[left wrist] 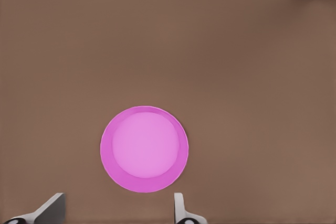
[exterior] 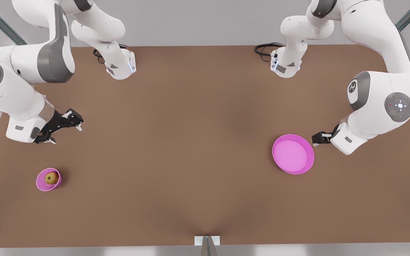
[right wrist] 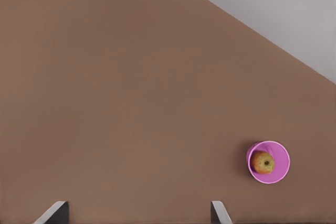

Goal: Use the left arm to pick up the apple from the plate, transfer it to the gripper of the right arm, and then use the right arm to place it into the bowl

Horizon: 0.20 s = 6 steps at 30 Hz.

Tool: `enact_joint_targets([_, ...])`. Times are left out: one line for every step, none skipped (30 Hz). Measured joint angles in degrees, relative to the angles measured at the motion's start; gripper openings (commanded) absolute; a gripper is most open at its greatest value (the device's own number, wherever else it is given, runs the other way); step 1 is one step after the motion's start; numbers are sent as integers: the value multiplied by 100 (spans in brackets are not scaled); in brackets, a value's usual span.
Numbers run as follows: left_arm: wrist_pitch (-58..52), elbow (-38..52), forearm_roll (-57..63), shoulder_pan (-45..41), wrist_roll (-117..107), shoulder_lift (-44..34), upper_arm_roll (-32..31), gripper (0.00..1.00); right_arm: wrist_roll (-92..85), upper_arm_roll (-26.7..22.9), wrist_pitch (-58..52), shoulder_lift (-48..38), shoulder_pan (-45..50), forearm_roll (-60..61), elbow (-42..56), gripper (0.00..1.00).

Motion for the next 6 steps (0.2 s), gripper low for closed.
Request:
enact_joint_targets([-1, 0, 0, -3, 30, -1, 1, 100, 156, 6, -5, 10, 20, -14, -3, 100])
enact_joint_targets([-1, 0, 0, -5, 58, 0, 3, 100, 304, 9, -9, 16, 31, -25, -5, 100])
enact_joint_targets([-3, 0, 0, -6, 84, -2, 1, 100, 443, 10, -12, 19, 35, -33, -6, 100])
enact_joint_targets([-3, 0, 0, -8, 109, -1, 2, 100, 574, 14, -16, 20, 32, -39, -6, 100])
enact_joint_targets([-4, 0, 1, -8, 133, 1, 1, 100, 697, 17, -23, 17, 33, -43, -6, 100])
enact_joint_targets([-4, 0, 1, -9, 155, 0, 2, 100, 815, 22, -29, 17, 34, -47, -6, 100])
